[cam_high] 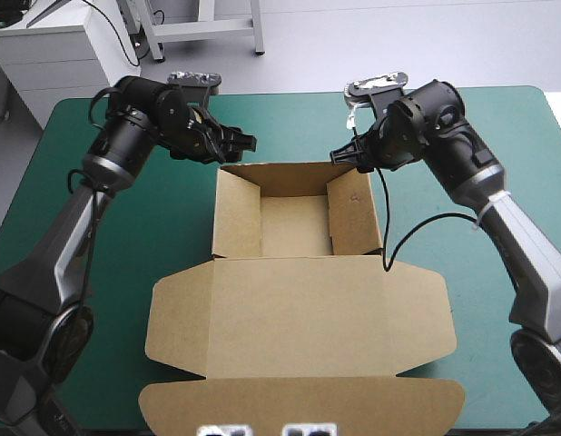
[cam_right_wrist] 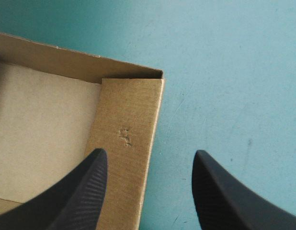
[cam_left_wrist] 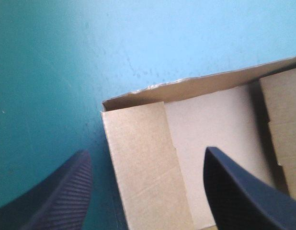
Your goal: Fold the box
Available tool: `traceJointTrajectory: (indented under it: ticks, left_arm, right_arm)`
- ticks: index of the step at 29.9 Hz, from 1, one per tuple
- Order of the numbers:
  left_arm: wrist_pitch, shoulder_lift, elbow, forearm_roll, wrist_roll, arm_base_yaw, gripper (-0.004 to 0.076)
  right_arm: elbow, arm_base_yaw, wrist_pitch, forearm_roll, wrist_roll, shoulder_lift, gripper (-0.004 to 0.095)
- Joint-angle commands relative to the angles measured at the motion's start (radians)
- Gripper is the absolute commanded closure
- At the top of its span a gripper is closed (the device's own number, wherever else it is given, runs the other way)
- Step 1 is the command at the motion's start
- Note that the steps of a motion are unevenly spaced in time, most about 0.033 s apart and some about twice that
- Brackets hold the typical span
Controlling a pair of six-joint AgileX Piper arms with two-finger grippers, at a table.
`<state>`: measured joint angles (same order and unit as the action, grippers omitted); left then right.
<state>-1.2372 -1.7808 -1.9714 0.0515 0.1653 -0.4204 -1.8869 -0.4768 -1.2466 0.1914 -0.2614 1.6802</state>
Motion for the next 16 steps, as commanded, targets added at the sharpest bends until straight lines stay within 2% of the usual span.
traceJointTrajectory:
  ticks: [1, 4, 9, 16]
  left_arm:
    - [-0.049, 0.153, -0.044, 0.004, -0.01, -0.003, 0.0314]
    - [-0.049, 0.243, -0.042, 0.004, -0.064, -0.003, 0.042]
    - [-0.049, 0.404, 0.043, -0.004, -0.157, -0.003, 0.0735]
    - [-0.016, 0.604, 0.325, -0.029, -0.183, -0.003, 0.0732]
  right_arm:
    - [-0.029, -0.001, -0.004, 0.03, -0.015, -0.07, 0.0423]
    - [-0.022, -0.001, -0.004, 0.03, -0.019, -0.066, 0.0423]
    - [0.007, -0.001, -0.004, 0.026, -0.019, -0.028, 0.0424]
    - [0.007, -0.001, -0.004, -0.008, -0.026, 0.072, 0.0423]
